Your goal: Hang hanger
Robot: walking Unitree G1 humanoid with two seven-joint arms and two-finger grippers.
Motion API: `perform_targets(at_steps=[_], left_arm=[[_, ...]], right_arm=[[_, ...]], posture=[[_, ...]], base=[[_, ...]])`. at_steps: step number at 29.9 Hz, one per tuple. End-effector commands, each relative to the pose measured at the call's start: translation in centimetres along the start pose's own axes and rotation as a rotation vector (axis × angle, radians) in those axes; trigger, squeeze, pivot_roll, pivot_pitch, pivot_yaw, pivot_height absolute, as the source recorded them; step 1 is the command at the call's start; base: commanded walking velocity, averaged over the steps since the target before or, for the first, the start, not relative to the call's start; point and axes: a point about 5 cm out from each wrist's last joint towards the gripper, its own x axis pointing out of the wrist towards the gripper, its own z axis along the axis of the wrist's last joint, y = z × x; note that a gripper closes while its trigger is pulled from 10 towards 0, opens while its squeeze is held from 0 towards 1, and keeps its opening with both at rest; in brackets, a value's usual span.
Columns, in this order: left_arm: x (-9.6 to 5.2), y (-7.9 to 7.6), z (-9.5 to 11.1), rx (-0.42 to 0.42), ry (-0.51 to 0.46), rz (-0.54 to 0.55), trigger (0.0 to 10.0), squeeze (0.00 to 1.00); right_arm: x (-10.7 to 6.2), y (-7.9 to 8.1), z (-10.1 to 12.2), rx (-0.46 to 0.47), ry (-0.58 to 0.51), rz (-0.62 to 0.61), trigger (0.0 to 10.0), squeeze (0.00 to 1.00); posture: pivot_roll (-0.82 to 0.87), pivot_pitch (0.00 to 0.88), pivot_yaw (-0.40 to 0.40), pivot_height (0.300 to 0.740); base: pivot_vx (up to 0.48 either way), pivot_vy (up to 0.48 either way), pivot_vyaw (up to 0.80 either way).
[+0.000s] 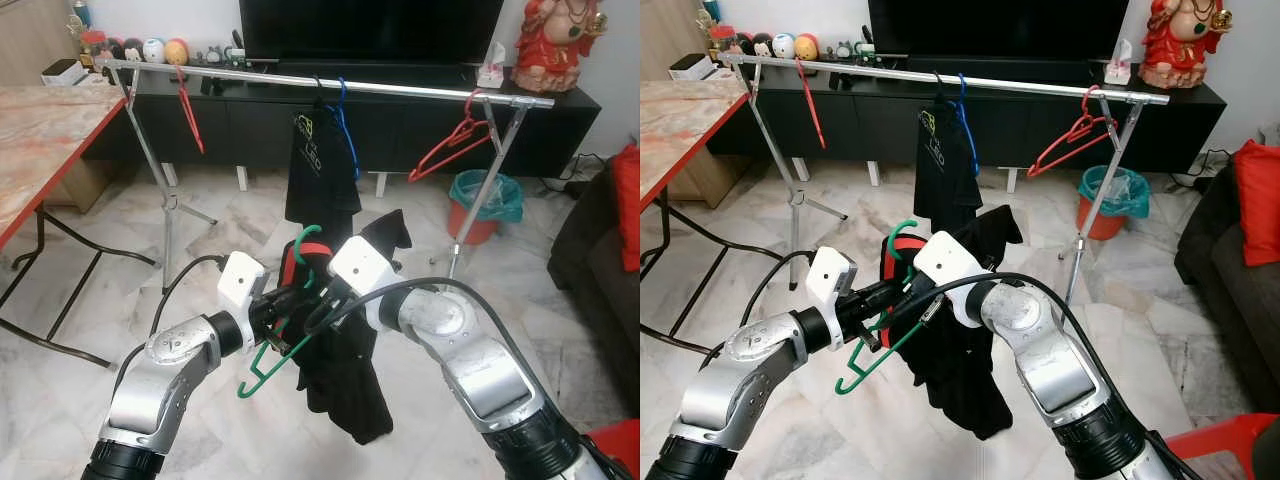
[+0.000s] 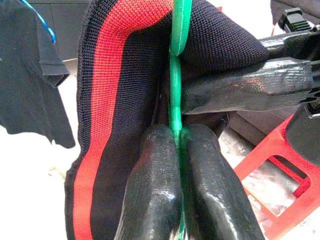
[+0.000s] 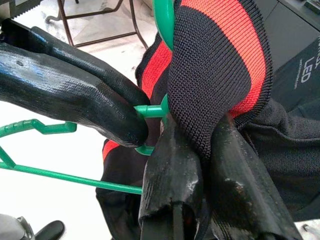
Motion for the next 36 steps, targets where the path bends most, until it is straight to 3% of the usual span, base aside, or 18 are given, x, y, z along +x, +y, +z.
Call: perform_targets(at_steps=[1, 36], left_arm=[[0.27, -0.51, 0.97, 0.025, -0.038, -0.035, 10.0, 0.0], [0.2, -0.61, 0.92, 0.025, -0.033, -0.043, 10.0, 0.0]], right_arm=[[0.01, 0.01, 0.56, 0.006, -0.04, 0.005, 10.0, 0.0], [0.14, 0.09, 0.57, 0.016, -0.044, -0.001, 10.0, 0.0]], posture=[[0.01, 0.0, -0.019, 0.74], [0.02, 0.0, -0.02, 0.74]], base=[[0.0, 0.0, 0.0], [0.0, 0.0, 0.0]])
